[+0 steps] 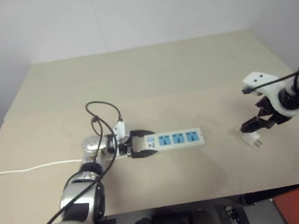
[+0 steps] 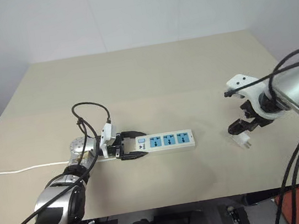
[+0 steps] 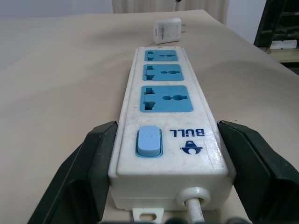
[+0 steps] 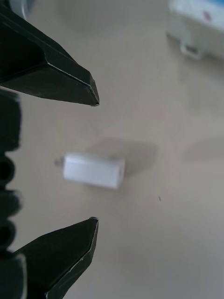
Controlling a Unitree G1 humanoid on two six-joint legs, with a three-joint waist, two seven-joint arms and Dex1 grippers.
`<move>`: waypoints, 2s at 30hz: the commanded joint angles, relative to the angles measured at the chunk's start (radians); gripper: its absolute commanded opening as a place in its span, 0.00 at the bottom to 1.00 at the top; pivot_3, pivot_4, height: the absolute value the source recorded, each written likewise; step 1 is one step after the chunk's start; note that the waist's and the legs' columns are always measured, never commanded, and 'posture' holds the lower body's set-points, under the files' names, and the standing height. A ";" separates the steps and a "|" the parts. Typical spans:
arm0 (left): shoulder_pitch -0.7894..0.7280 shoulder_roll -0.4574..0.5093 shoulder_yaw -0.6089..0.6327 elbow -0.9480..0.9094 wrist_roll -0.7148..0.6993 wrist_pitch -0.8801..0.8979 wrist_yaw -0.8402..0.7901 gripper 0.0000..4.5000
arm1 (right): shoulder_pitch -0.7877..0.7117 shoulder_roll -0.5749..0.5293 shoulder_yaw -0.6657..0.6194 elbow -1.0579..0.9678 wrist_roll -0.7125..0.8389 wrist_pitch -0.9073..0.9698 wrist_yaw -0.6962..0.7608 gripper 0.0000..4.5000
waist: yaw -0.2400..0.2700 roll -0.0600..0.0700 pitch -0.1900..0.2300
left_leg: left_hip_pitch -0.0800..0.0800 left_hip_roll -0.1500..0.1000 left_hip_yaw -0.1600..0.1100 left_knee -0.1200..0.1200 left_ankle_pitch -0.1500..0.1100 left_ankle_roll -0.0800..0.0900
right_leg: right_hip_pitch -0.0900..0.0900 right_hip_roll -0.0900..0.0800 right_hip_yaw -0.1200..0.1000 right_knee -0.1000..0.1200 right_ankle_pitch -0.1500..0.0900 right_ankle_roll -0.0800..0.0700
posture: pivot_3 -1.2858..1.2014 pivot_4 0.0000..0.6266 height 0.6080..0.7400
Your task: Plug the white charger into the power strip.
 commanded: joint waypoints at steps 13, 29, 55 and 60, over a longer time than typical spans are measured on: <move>0.024 -0.008 -0.056 -0.034 -0.010 -0.005 -0.010 0.72 | -0.091 0.132 0.147 0.375 -0.224 -0.167 0.234 1.00 | 0.002 0.000 0.000 | -0.001 -0.001 0.000 0.000 0.000 -0.001 | -0.002 0.000 0.001 0.003 0.000 0.000 | 0.52 0.24 1.00; 0.026 0.005 -0.082 -0.039 -0.027 0.001 -0.010 0.72 | -0.024 0.177 0.080 0.404 -0.259 -0.147 0.216 1.00 | 0.001 0.000 0.000 | -0.002 -0.001 0.000 0.000 -0.001 -0.001 | -0.002 0.000 0.001 0.003 0.000 0.001 | 0.52 0.24 1.00; 0.025 0.006 -0.085 -0.038 -0.021 0.006 -0.010 0.72 | -0.008 0.132 0.014 0.258 -0.278 -0.167 0.224 0.25 | 0.002 0.000 0.000 | -0.001 -0.001 0.000 0.000 -0.001 -0.001 | -0.002 0.000 0.001 0.003 0.000 0.001 | 0.52 0.24 1.00; 0.022 0.009 -0.115 -0.051 -0.032 0.031 -0.010 0.72 | 0.039 0.146 -0.236 0.026 -0.185 -0.267 0.197 0.25 | 0.002 0.000 0.000 | -0.002 -0.001 0.001 0.000 -0.001 -0.001 | -0.004 0.000 0.002 0.003 0.000 0.001 | 0.52 0.24 1.00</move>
